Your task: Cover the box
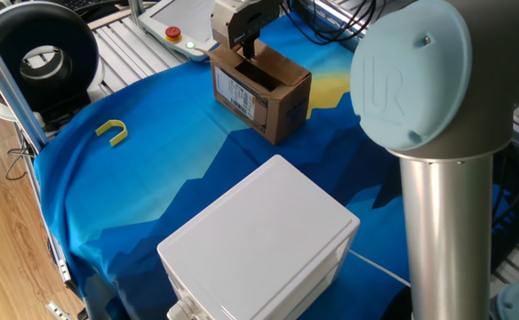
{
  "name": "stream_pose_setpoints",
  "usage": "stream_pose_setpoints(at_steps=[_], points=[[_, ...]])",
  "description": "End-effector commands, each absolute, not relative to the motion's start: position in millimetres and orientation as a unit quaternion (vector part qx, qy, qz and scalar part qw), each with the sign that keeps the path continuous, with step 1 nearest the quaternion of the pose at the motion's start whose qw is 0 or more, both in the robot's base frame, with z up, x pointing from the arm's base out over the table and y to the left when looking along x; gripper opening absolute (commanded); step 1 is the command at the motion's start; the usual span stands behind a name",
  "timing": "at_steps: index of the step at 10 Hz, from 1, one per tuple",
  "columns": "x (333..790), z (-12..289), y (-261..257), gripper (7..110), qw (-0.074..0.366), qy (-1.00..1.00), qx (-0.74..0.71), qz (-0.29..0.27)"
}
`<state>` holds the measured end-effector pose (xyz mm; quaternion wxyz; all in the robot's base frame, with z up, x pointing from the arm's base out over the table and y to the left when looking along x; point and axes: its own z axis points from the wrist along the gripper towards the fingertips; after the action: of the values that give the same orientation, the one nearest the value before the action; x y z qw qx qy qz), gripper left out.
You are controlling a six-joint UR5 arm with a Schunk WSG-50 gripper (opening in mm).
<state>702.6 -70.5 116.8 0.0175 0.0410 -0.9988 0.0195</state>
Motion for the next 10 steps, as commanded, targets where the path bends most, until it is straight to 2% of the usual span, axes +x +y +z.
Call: stream_pose_setpoints(at_steps=[1,3,6,10], points=[[699,134,-63,7,0.021,-0.999,0.039,0.012],[693,149,-60,7,0.028,-0.999,0.039,0.014],[691,155,-56,7,0.030,-0.999,0.037,0.009],[683,175,-31,7,0.034,-0.999,0.027,-0.013]])
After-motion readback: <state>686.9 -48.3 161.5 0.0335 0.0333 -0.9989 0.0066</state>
